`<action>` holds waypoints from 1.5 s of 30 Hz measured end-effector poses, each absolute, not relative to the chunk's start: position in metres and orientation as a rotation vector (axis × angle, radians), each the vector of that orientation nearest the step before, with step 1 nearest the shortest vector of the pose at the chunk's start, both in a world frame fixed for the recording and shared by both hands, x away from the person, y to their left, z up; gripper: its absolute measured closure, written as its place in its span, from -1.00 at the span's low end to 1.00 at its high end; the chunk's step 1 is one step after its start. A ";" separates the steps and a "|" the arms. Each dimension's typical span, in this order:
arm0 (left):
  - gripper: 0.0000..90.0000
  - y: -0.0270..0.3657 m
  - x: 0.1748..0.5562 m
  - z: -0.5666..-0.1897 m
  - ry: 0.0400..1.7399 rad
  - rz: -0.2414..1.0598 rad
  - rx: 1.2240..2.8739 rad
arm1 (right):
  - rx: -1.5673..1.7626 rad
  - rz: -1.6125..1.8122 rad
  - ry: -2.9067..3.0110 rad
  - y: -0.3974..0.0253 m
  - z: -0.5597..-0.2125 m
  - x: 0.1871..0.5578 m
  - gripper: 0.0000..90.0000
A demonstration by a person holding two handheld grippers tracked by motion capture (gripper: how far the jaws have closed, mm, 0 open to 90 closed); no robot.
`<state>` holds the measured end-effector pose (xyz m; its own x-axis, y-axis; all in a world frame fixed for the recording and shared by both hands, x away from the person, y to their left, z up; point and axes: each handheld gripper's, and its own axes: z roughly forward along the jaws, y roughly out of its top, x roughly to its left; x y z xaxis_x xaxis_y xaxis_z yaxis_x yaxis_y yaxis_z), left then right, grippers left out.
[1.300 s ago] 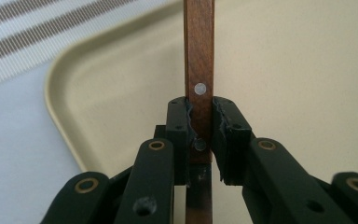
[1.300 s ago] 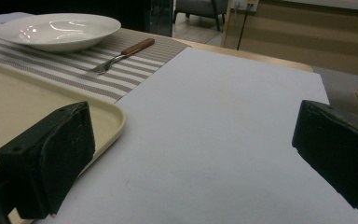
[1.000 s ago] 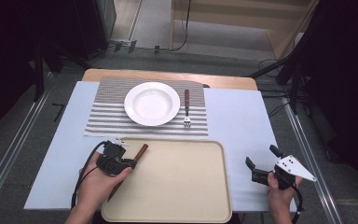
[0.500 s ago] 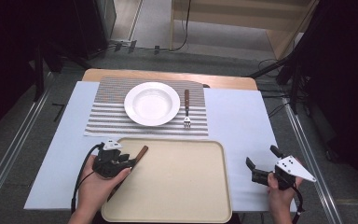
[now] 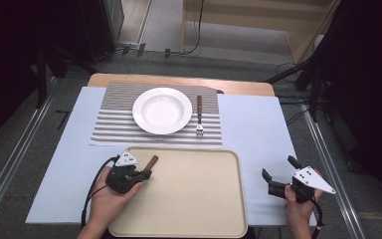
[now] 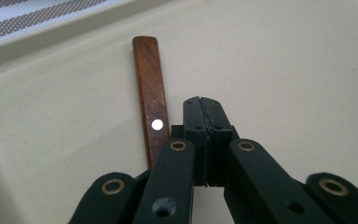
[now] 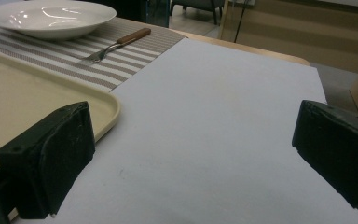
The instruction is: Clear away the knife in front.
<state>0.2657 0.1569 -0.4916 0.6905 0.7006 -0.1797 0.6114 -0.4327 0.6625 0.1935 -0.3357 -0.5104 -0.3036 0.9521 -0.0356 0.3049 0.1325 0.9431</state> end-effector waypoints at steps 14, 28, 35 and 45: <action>0.99 0.171 0.266 -0.494 1.054 0.172 2.213 | 1.228 1.174 1.722 -0.335 -0.511 0.194 -1.00; 0.99 0.196 0.262 -0.493 1.073 0.150 2.202 | 1.230 1.171 1.726 -0.334 -0.511 0.194 -1.00; 0.99 0.205 0.262 -0.493 1.086 0.160 2.193 | 1.231 1.167 1.727 -0.334 -0.512 0.194 -1.00; 0.98 0.203 0.269 -0.495 1.085 0.203 2.163 | 1.225 1.154 1.739 -0.333 -0.513 0.195 -1.00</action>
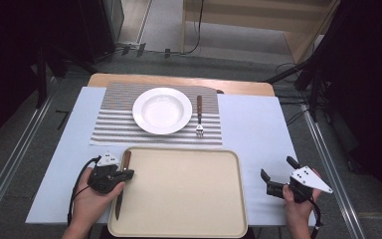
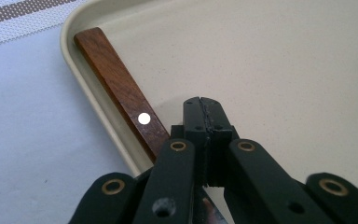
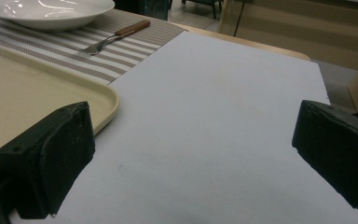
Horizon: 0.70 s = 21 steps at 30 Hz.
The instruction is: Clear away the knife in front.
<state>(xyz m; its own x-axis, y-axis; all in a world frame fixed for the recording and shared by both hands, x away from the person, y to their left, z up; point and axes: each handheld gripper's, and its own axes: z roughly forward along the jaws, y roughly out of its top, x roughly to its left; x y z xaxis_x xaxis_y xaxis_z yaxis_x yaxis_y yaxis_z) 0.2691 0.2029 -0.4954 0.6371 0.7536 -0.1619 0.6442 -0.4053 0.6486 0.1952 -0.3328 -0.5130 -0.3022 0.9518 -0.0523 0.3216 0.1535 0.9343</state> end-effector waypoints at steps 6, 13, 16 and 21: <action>0.72 0.210 0.266 -0.488 1.034 0.192 2.058 | 1.218 1.152 1.745 -0.332 -0.513 0.194 -1.00; 0.26 0.215 0.260 -0.480 1.029 0.304 1.985 | 1.218 1.147 1.745 -0.331 -0.513 0.194 -1.00; 0.09 0.220 0.258 -0.477 1.036 0.355 1.942 | 1.219 1.146 1.744 -0.331 -0.513 0.195 -1.00; -0.84 0.230 0.263 -0.474 1.061 0.293 1.890 | 1.220 1.144 1.746 -0.331 -0.513 0.196 -1.00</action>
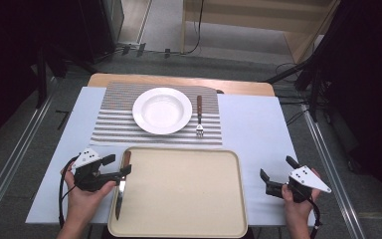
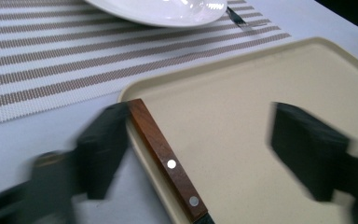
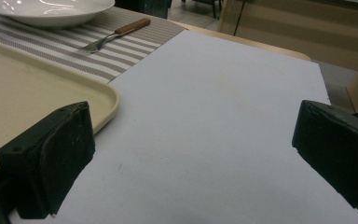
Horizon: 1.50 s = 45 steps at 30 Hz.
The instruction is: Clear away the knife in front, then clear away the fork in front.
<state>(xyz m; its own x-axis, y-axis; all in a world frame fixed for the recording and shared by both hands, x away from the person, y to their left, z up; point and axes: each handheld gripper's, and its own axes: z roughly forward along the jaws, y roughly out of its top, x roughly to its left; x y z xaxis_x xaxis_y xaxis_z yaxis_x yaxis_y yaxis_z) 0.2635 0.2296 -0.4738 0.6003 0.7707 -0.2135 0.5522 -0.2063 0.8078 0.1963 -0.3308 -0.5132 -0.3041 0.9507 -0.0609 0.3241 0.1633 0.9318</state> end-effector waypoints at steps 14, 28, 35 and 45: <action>-1.00 0.257 0.255 -0.467 1.026 0.479 1.718 | 1.219 1.134 1.748 -0.330 -0.513 0.197 -1.00; -1.00 0.290 0.253 -0.468 0.967 0.543 1.612 | 1.226 1.137 1.737 -0.331 -0.512 0.197 -1.00; -1.00 0.296 0.253 -0.468 0.970 0.571 1.619 | 1.222 1.138 1.717 -0.331 -0.506 0.197 -1.00; -1.00 0.310 0.257 -0.469 0.983 0.539 1.553 | 1.188 1.187 1.752 -0.311 -0.478 0.206 -1.00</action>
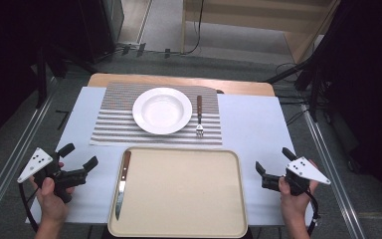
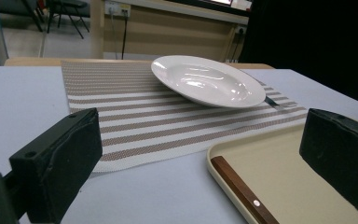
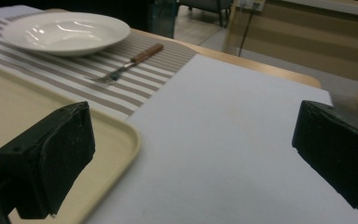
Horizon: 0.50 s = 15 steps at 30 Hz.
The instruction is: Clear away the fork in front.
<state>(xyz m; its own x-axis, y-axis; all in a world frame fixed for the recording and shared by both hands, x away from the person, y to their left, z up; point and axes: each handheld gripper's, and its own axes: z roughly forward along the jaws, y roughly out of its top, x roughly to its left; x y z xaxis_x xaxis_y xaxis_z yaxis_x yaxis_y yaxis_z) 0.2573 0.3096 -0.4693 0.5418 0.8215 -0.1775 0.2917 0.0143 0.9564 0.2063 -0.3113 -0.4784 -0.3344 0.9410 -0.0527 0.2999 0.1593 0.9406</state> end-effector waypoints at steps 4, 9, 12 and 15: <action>-1.00 0.310 0.259 -0.470 0.976 0.551 1.569 | 1.144 1.233 1.785 -0.304 -0.470 0.213 -1.00; -1.00 0.313 0.261 -0.474 0.976 0.564 1.574 | 1.122 1.254 1.817 -0.288 -0.459 0.231 -1.00; -1.00 0.315 0.261 -0.477 0.962 0.586 1.606 | 1.112 1.259 1.846 -0.277 -0.453 0.248 -1.00; -1.00 0.316 0.261 -0.478 0.953 0.594 1.607 | 1.118 1.272 1.855 -0.274 -0.453 0.257 -1.00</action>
